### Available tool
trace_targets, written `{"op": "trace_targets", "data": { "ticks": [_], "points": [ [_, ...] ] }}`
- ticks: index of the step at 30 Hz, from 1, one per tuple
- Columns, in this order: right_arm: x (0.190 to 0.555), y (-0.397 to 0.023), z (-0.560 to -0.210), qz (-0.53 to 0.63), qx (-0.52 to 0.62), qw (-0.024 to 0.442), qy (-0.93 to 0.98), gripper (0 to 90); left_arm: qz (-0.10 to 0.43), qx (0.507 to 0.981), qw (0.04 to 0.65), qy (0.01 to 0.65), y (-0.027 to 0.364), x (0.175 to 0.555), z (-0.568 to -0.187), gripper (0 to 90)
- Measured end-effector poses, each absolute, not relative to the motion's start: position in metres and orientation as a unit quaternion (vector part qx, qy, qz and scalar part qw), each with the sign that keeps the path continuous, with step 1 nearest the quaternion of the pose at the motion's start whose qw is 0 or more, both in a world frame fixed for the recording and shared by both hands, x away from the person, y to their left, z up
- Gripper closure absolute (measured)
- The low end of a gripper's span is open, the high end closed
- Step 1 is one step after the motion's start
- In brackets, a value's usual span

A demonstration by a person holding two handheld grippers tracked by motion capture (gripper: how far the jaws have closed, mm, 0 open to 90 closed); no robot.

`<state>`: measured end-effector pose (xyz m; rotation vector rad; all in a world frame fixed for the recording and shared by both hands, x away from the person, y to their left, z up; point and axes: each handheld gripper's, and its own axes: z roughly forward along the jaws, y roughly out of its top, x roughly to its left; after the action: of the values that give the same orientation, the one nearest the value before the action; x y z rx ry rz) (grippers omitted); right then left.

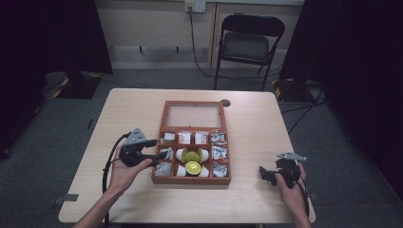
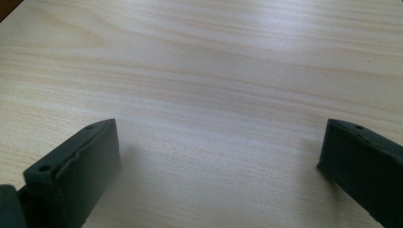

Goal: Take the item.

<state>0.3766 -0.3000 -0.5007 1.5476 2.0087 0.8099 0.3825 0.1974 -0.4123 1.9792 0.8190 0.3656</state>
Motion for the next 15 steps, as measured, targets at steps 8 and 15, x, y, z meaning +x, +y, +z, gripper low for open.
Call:
{"op": "trace_targets", "data": {
  "ticks": [8,15],
  "points": [
    [0.377,-0.300,-0.501,0.295,0.565,0.238,0.733,0.0,0.136,0.816,0.463,0.319,0.173,0.388,-0.406,34.6],
    [0.376,-0.300,-0.501,0.295,0.565,0.238,0.733,0.0,0.126,0.827,0.455,0.303,0.153,0.392,-0.405,33.2]
  ]
}}
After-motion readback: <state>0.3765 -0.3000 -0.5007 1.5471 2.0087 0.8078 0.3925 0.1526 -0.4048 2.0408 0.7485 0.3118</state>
